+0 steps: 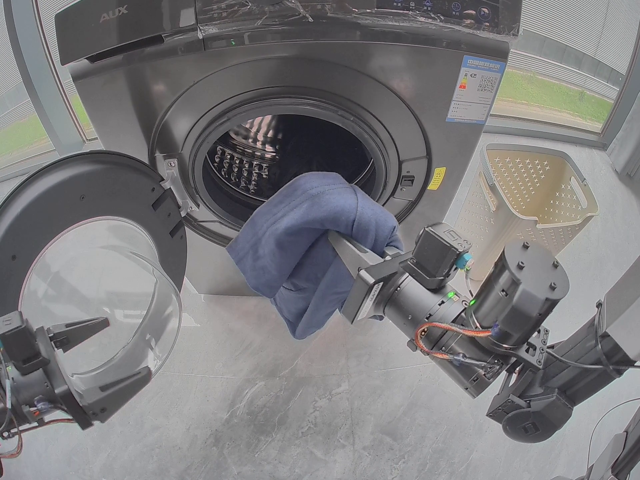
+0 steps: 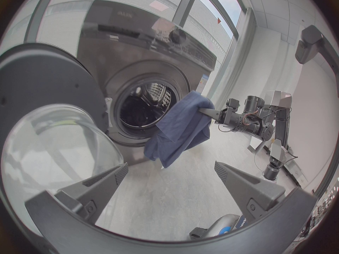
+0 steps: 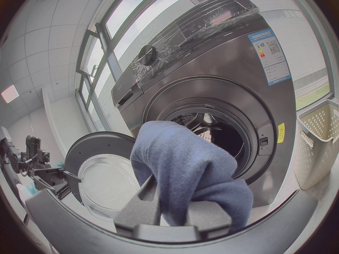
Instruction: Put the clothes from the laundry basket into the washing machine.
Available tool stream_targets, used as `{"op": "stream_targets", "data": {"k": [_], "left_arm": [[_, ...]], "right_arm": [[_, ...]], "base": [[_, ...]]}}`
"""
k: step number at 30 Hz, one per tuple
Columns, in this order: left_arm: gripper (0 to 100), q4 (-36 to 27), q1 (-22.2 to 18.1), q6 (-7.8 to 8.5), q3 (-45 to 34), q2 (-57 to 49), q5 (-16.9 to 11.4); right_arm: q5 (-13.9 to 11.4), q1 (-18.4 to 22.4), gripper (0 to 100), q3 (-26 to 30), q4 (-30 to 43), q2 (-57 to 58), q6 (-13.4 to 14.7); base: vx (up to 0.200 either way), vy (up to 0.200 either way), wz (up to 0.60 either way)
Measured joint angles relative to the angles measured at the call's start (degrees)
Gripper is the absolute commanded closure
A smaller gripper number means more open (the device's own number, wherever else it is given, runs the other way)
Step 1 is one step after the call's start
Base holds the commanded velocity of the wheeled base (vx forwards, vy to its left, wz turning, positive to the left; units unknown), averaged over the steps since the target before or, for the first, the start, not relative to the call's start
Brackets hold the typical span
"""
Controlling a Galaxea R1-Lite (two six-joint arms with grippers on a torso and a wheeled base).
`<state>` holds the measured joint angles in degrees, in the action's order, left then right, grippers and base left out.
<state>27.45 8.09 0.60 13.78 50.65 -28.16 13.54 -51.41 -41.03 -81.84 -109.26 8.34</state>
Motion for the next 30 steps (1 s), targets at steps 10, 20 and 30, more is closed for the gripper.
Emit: {"op": "stream_targets", "data": {"k": [10,20,30], "left_arm": [[0,16.3,6.0,0.02,0.1,20.5,-0.6],[0,22.8,9.8,-0.02,1.5,35.0,-1.2],[0,29.1,10.4,-0.06,4.5,46.8,-1.5]], "right_arm": [[-0.2,1.5,100,-1.7,0.7,-0.7,-0.2],[-0.2,2.4,100,-6.0,3.2,-0.4,-0.3],[-0.2,1.9,100,-9.2,3.9,-0.2,-0.3]], "base": [[0.0,0.0,0.0],[0.0,0.0,0.0],[0.0,0.0,0.0]]}}
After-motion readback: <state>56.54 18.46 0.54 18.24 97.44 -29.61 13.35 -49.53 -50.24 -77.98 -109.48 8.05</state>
